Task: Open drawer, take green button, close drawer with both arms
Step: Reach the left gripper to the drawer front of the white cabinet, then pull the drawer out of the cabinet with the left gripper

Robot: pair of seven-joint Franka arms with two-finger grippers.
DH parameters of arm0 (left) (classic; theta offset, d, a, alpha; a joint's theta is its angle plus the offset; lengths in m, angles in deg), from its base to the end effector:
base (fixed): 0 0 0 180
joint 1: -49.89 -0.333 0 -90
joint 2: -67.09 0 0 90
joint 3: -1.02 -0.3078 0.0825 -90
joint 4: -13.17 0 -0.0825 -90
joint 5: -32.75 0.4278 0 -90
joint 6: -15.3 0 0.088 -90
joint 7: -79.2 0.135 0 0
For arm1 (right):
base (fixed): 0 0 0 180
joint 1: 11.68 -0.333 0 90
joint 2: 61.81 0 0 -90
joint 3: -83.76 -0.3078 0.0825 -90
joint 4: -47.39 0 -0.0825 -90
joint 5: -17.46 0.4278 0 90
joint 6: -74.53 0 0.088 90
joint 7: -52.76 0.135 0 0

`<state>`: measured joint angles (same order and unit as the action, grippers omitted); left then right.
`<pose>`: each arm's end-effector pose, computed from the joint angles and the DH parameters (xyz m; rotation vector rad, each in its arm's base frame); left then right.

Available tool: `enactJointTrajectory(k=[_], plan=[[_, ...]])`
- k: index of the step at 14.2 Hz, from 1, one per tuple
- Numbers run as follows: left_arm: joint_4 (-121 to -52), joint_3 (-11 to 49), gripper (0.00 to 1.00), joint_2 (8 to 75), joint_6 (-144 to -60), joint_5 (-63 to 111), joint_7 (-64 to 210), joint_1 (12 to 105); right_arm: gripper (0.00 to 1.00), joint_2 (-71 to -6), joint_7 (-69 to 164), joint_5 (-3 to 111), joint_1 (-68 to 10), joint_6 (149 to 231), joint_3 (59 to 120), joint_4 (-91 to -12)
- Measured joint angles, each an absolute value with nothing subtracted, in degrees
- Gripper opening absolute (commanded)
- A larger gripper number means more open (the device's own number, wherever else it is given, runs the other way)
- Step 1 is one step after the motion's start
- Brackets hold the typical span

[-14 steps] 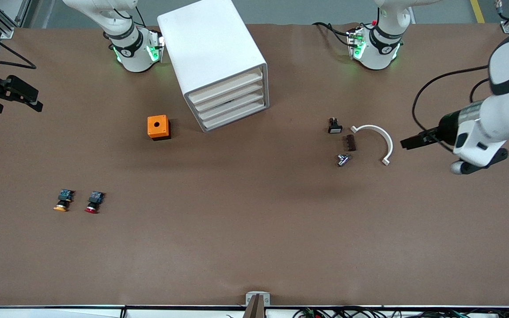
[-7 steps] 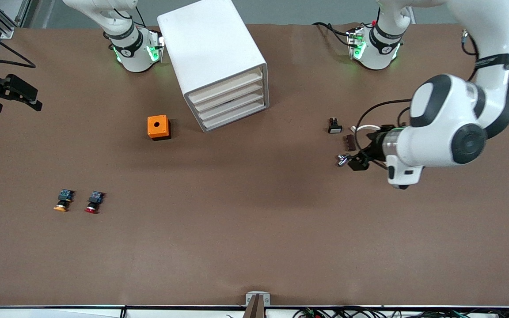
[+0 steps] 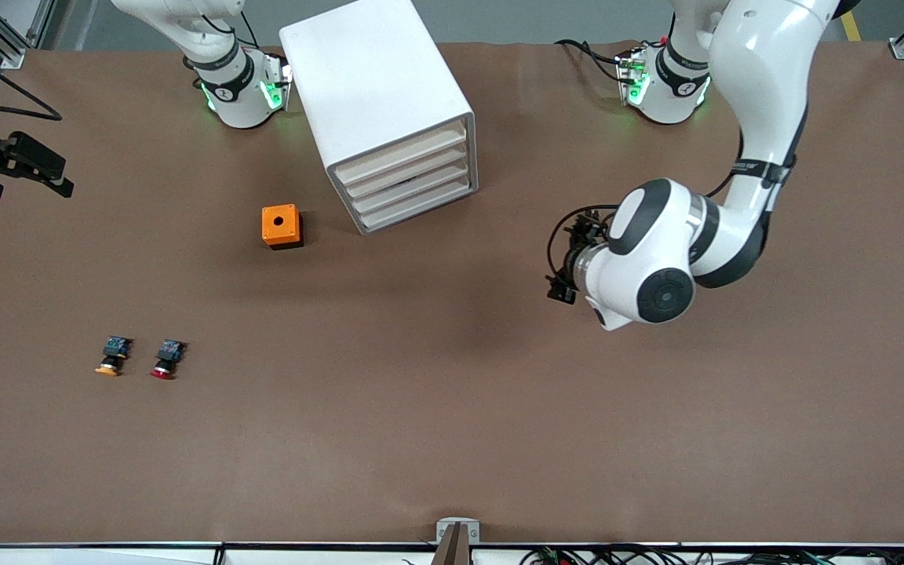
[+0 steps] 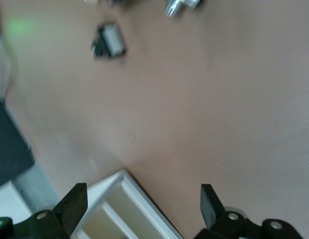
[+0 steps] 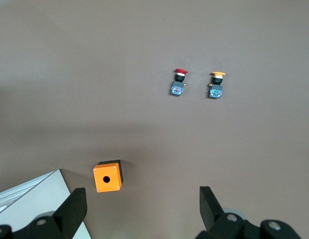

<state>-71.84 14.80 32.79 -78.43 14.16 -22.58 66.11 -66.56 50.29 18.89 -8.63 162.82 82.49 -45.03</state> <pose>0.5791 -0.3610 0.2648 -2.1895 -1.7661 0.8577 0.5701 -0.0138 0.6124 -3.1188 -0.0200 -0.0182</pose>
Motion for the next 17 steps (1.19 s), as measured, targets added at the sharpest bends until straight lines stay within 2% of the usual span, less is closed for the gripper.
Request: enactJointTrajectory(k=[4,5,6,8,10,13,14,17], plan=[[-71.9,14.8,0.99,27.7,-78.4,7.9,-32.3,70.5,1.0,-66.6,50.3,18.9,-8.6,162.8,82.5,-45.1],[-71.9,14.8,0.89,26.6,-78.4,6.6,-34.5,71.4,1.0,-66.6,50.3,18.9,-8.6,162.8,82.5,-45.1],[-71.9,14.8,0.86,25.7,-78.4,5.6,-36.2,72.1,1.0,-66.6,50.3,18.9,-8.6,162.8,82.5,-45.1],[-71.9,14.8,0.84,24.2,-78.4,1.8,-39.0,73.3,1.0,-66.6,50.3,18.9,-8.6,162.8,82.5,-45.1],[-71.9,14.8,0.75,22.5,-78.4,-2.1,-42.8,73.9,1.0,-66.6,50.3,18.9,-8.6,162.9,82.5,-45.1],[-71.9,14.9,0.68,20.3,-78.4,-5.2,-48.3,75.9,1.0,-66.6,50.3,18.9,-8.6,162.9,82.5,-45.1],[-71.9,14.9,0.62,19.9,-78.7,-6.4,-49.1,77.2,1.0,-66.6,50.3,18.9,-8.6,162.9,82.5,-45.1],[-71.9,14.8,0.58,18.5,-80.4,-11.9,-50.2,79.6,1.0,-66.6,50.3,18.9,-8.6,162.9,82.5,-45.1]])
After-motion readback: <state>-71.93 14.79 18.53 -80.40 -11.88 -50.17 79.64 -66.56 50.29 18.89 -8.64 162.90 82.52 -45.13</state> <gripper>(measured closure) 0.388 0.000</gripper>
